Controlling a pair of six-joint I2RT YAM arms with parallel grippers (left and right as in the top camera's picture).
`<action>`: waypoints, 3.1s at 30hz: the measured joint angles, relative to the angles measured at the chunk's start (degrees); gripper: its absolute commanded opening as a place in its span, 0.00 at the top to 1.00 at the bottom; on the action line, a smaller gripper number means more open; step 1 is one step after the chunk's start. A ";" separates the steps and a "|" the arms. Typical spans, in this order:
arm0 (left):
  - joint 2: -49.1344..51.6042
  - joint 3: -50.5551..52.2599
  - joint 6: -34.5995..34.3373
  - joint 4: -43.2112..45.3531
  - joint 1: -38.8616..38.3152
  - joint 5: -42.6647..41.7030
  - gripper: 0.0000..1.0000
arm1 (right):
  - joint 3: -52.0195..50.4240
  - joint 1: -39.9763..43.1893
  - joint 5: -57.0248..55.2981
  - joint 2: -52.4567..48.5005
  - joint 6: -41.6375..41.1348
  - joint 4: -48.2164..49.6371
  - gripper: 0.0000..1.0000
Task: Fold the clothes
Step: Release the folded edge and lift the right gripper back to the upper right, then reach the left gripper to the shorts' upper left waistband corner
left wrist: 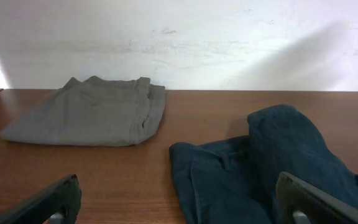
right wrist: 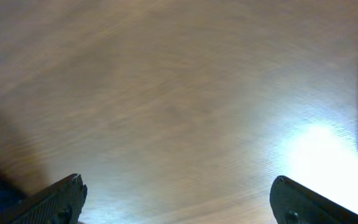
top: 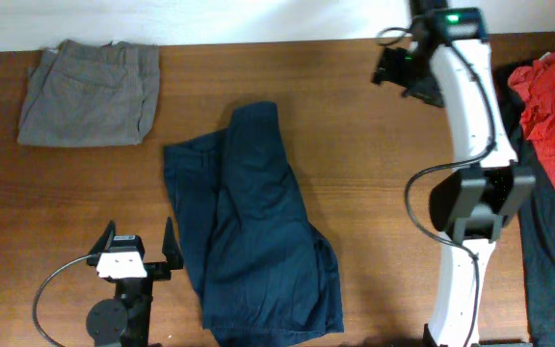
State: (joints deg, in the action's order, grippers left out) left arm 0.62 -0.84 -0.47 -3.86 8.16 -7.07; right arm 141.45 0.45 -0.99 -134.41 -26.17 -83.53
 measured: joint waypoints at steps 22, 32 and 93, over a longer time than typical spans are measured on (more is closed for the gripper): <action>1.22 -1.55 -7.43 9.29 -0.02 -14.75 0.01 | -0.02 7.93 2.14 0.00 0.00 -3.45 0.01; 6.80 -13.22 -8.68 9.27 -0.04 -17.29 0.01 | -0.02 7.93 2.14 0.00 -0.02 -3.45 0.01; 120.80 -77.92 -2.58 -15.15 -8.41 -31.43 0.01 | -0.02 7.93 2.36 0.00 -0.02 -3.48 0.01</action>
State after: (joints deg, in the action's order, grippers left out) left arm 121.43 -78.76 -3.05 -19.00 -0.25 -38.50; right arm 141.43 8.38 1.37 -134.41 -26.20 -87.00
